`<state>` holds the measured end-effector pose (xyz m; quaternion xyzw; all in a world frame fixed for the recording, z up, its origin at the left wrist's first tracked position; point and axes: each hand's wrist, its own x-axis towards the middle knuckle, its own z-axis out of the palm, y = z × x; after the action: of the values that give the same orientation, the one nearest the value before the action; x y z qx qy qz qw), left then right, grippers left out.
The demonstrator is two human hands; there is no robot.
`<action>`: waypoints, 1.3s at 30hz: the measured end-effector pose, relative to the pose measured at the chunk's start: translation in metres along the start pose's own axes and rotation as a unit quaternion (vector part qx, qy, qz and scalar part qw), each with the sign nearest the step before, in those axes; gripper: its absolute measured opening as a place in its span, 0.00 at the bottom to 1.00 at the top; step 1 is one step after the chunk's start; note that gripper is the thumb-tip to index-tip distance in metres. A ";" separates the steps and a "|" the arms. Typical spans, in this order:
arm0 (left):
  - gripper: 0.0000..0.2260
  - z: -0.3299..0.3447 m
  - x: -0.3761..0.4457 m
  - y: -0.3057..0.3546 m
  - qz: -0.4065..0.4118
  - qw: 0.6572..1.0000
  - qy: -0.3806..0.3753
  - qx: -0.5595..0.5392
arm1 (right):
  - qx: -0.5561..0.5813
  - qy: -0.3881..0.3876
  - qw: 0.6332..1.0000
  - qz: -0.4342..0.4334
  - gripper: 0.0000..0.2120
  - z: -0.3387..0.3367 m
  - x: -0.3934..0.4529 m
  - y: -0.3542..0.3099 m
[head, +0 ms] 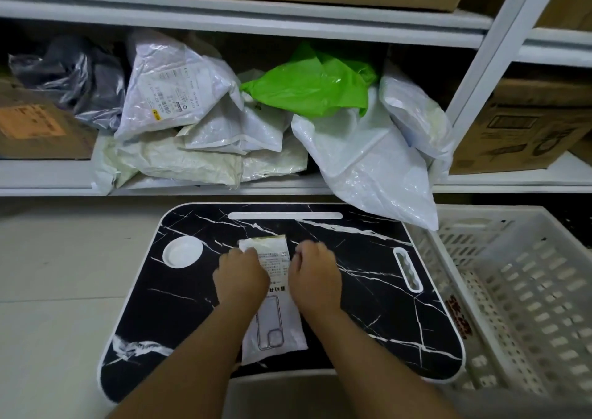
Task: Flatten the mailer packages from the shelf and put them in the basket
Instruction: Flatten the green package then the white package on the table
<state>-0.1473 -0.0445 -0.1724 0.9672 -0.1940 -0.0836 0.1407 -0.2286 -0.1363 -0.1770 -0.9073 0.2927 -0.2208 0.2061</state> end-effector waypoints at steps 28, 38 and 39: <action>0.28 -0.174 0.133 0.120 0.109 0.958 0.107 -0.243 | 0.726 0.010 0.639 0.256 0.19 -0.131 0.249 -0.054; 0.26 -0.209 0.069 0.107 0.098 0.948 0.135 -0.272 | 0.772 0.015 0.595 0.222 0.20 -0.156 0.196 -0.077; 0.26 -0.210 0.061 0.105 0.097 0.947 0.135 -0.274 | 0.773 0.015 0.595 0.218 0.20 -0.157 0.189 -0.078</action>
<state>-0.0831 -0.1116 0.0518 0.8699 -0.2361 0.0118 0.4330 -0.1381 -0.2346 0.0436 -0.3136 0.2045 -0.3259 0.8681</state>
